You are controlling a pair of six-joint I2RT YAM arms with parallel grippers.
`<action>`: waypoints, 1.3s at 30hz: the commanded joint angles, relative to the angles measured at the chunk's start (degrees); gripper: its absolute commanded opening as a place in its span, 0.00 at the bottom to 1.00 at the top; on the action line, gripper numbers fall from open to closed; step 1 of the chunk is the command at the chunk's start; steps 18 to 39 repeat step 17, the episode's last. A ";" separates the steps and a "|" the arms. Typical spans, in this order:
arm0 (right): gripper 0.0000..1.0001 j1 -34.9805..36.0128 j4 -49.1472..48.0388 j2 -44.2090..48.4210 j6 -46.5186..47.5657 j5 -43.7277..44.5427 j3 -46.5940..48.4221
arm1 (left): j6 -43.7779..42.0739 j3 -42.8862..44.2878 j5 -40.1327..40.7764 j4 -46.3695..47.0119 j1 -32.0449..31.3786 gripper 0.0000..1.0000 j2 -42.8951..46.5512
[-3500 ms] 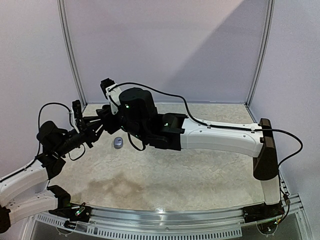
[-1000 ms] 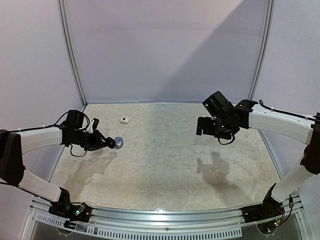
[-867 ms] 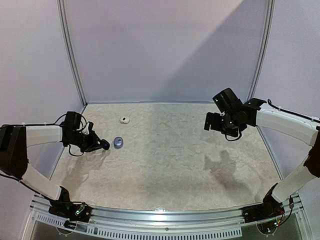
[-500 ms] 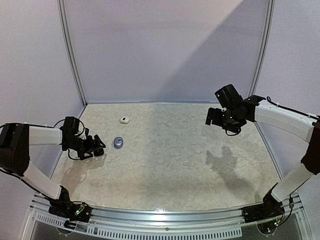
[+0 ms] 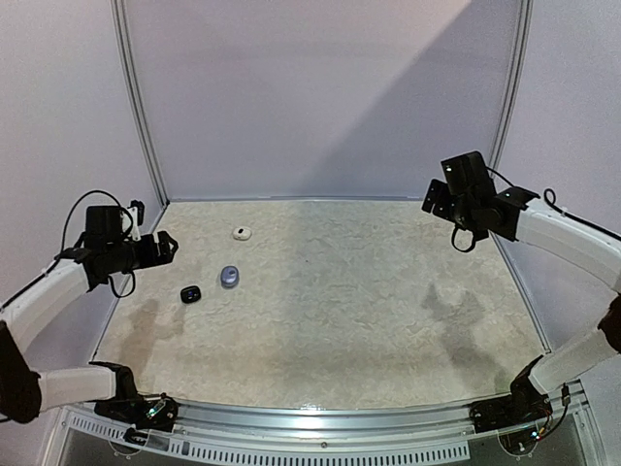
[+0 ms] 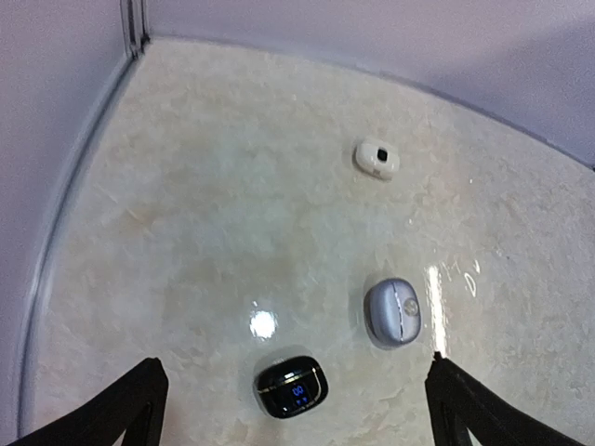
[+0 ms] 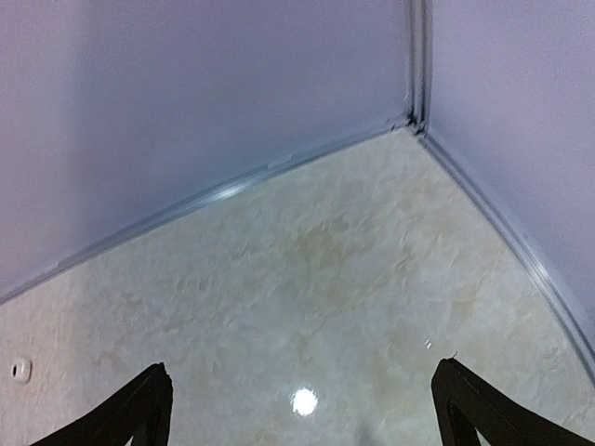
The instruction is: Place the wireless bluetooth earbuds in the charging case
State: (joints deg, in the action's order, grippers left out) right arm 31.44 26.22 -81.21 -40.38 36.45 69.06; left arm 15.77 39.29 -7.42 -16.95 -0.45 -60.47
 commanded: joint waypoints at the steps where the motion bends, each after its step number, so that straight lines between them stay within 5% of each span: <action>1: 0.99 -0.15 -11.69 8.22 6.11 15.80 -10.17 | -9.40 -6.31 8.03 8.05 0.45 0.99 7.89; 13: 0.99 -0.21 -33.54 29.45 16.29 21.65 -41.93 | -10.93 -19.64 7.87 21.57 4.57 0.99 14.88; 39: 0.99 -0.17 -30.35 33.60 15.04 22.89 -43.64 | -10.35 -20.64 5.52 21.18 5.01 0.99 15.36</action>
